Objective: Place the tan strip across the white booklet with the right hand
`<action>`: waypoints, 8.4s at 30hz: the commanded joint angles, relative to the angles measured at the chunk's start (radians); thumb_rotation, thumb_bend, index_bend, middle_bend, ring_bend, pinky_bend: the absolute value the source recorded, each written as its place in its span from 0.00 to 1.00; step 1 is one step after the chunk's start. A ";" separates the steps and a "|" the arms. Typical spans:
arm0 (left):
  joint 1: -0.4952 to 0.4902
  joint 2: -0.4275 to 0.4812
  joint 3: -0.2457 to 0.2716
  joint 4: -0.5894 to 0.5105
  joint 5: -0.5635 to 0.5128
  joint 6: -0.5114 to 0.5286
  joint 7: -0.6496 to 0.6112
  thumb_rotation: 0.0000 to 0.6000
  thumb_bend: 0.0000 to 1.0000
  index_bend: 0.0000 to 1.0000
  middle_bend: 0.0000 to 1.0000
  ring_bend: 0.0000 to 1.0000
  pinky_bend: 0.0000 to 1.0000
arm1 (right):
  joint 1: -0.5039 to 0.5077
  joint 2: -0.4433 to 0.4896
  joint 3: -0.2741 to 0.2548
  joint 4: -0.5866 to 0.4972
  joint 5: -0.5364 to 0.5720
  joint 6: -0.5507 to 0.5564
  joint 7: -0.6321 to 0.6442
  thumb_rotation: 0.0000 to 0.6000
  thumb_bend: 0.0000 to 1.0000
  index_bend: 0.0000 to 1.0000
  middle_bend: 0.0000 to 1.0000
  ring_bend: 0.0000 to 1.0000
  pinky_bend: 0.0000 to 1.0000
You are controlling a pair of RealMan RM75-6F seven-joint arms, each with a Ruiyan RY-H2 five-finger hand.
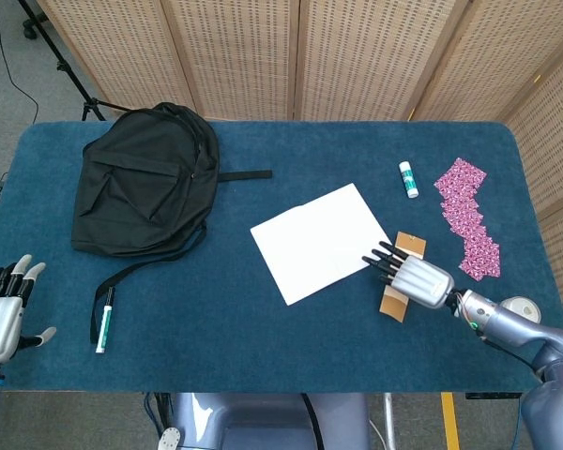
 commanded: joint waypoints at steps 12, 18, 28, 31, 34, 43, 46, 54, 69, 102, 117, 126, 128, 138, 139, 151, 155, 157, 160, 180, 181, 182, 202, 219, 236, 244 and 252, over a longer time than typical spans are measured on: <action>0.000 0.002 -0.001 0.005 0.000 0.001 -0.009 1.00 0.00 0.00 0.00 0.00 0.00 | 0.194 0.035 0.038 -0.058 0.003 -0.084 -0.064 1.00 0.31 0.56 0.04 0.00 0.00; -0.002 -0.009 -0.013 0.008 -0.026 0.001 0.009 1.00 0.00 0.00 0.00 0.00 0.00 | 0.294 0.004 0.008 -0.035 -0.049 -0.130 -0.080 1.00 0.34 0.56 0.05 0.00 0.00; -0.020 -0.042 -0.040 0.033 -0.122 -0.039 0.057 1.00 0.00 0.00 0.00 0.00 0.00 | 0.418 -0.098 -0.076 0.115 -0.134 -0.214 -0.045 1.00 0.36 0.56 0.06 0.00 0.00; -0.027 -0.048 -0.049 0.048 -0.153 -0.056 0.062 1.00 0.00 0.00 0.00 0.00 0.00 | 0.431 -0.127 -0.095 0.145 -0.146 -0.236 -0.031 1.00 0.37 0.56 0.07 0.00 0.00; -0.036 -0.052 -0.054 0.060 -0.173 -0.076 0.065 1.00 0.00 0.00 0.00 0.00 0.00 | 0.429 -0.149 -0.110 0.165 -0.151 -0.257 -0.020 1.00 0.36 0.56 0.07 0.00 0.00; -0.045 -0.054 -0.057 0.066 -0.186 -0.088 0.068 1.00 0.00 0.00 0.00 0.00 0.00 | 0.424 -0.155 -0.126 0.185 -0.149 -0.262 -0.023 1.00 0.39 0.44 0.07 0.00 0.00; -0.047 -0.054 -0.055 0.066 -0.188 -0.092 0.068 1.00 0.00 0.00 0.00 0.00 0.00 | 0.420 -0.148 -0.126 0.187 -0.143 -0.267 -0.027 1.00 0.38 0.26 0.04 0.00 0.00; -0.048 -0.053 -0.052 0.062 -0.185 -0.092 0.066 1.00 0.00 0.00 0.00 0.00 0.00 | 0.398 -0.114 -0.119 0.183 -0.123 -0.264 -0.031 1.00 0.36 0.09 0.00 0.00 0.00; -0.029 -0.030 -0.040 0.033 -0.118 -0.030 0.044 1.00 0.00 0.00 0.00 0.00 0.00 | 0.278 0.014 0.080 -0.065 0.126 -0.265 0.174 1.00 0.62 0.09 0.00 0.00 0.00; 0.022 0.021 -0.002 0.004 0.019 0.053 -0.055 1.00 0.00 0.00 0.00 0.00 0.00 | 0.176 0.323 0.262 -1.192 0.602 -0.733 -0.144 1.00 1.00 0.11 0.08 0.00 0.04; 0.024 0.019 -0.005 0.002 0.012 0.050 -0.049 1.00 0.00 0.00 0.00 0.00 0.00 | 0.146 0.264 0.256 -1.122 0.545 -0.732 -0.179 1.00 1.00 0.11 0.08 0.00 0.05; 0.022 0.017 -0.004 0.002 0.010 0.041 -0.043 1.00 0.00 0.00 0.00 0.00 0.00 | 0.126 0.280 0.240 -1.081 0.515 -0.739 -0.171 1.00 1.00 0.12 0.09 0.00 0.07; 0.022 0.016 -0.004 0.001 0.011 0.039 -0.040 1.00 0.00 0.00 0.00 0.00 0.00 | 0.126 0.284 0.237 -1.070 0.504 -0.744 -0.171 1.00 1.00 0.12 0.09 0.00 0.07; 0.020 0.012 -0.004 -0.001 0.008 0.034 -0.031 1.00 0.00 0.00 0.00 0.00 0.00 | 0.123 0.288 0.237 -1.026 0.469 -0.749 -0.153 1.00 1.00 0.13 0.10 0.00 0.08; 0.020 0.011 -0.004 -0.001 0.007 0.034 -0.030 1.00 0.00 0.00 0.00 0.00 0.00 | 0.123 0.288 0.236 -1.025 0.465 -0.750 -0.149 1.00 1.00 0.13 0.10 0.00 0.08; 0.020 0.012 -0.005 -0.001 0.005 0.030 -0.031 1.00 0.00 0.00 0.00 0.00 0.00 | 0.133 0.290 0.237 -1.040 0.417 -0.748 -0.120 1.00 1.00 0.14 0.11 0.00 0.08; 0.020 0.012 -0.005 0.000 0.006 0.030 -0.033 1.00 0.00 0.00 0.00 0.00 0.00 | 0.135 0.287 0.239 -1.042 0.411 -0.748 -0.116 1.00 1.00 0.14 0.11 0.00 0.09; 0.020 0.013 -0.005 0.001 0.006 0.030 -0.034 1.00 0.00 0.00 0.00 0.00 0.00 | 0.135 0.285 0.241 -1.043 0.408 -0.744 -0.115 1.00 1.00 0.14 0.11 0.00 0.09; 0.020 0.013 -0.005 0.001 0.005 0.028 -0.033 1.00 0.00 0.00 0.00 0.00 0.00 | 0.136 0.282 0.243 -1.045 0.404 -0.742 -0.117 1.00 1.00 0.14 0.11 0.00 0.09; 0.019 0.015 -0.005 0.000 0.005 0.024 -0.035 1.00 0.00 0.00 0.00 0.00 0.00 | 0.153 0.313 0.352 -1.087 0.461 -0.683 -0.097 1.00 1.00 0.14 0.11 0.00 0.10; 0.019 0.014 -0.005 0.000 0.004 0.023 -0.035 1.00 0.00 0.00 0.00 0.00 0.00 | 0.156 0.307 0.359 -1.084 0.470 -0.686 -0.103 1.00 1.00 0.14 0.11 0.00 0.10; 0.018 0.014 -0.005 0.000 0.004 0.022 -0.034 1.00 0.00 0.00 0.00 0.00 0.00 | 0.160 0.299 0.367 -1.079 0.484 -0.692 -0.113 1.00 1.00 0.14 0.11 0.00 0.10; 0.020 0.020 -0.009 0.003 -0.005 0.020 -0.049 1.00 0.00 0.00 0.00 0.00 0.00 | 0.317 0.013 0.521 -0.743 1.035 -0.913 -0.380 1.00 1.00 0.14 0.11 0.00 0.10; 0.018 0.020 -0.013 0.005 -0.016 0.015 -0.052 1.00 0.00 0.00 0.00 0.00 0.00 | 0.334 -0.043 0.514 -0.667 1.070 -0.966 -0.437 1.00 1.00 0.14 0.11 0.00 0.12; 0.013 0.012 -0.017 0.007 -0.028 0.007 -0.036 1.00 0.00 0.00 0.00 0.00 0.00 | 0.330 -0.015 0.515 -0.703 0.878 -1.018 -0.348 1.00 1.00 0.17 0.14 0.00 0.14; 0.013 0.012 -0.017 0.007 -0.030 0.006 -0.036 1.00 0.00 0.00 0.00 0.00 0.00 | 0.337 -0.014 0.505 -0.703 0.815 -1.027 -0.330 1.00 1.00 0.18 0.15 0.00 0.14; 0.013 0.014 -0.017 0.009 -0.030 0.005 -0.041 1.00 0.00 0.00 0.00 0.00 0.00 | 0.344 -0.017 0.496 -0.676 0.790 -1.028 -0.333 1.00 1.00 0.19 0.17 0.00 0.14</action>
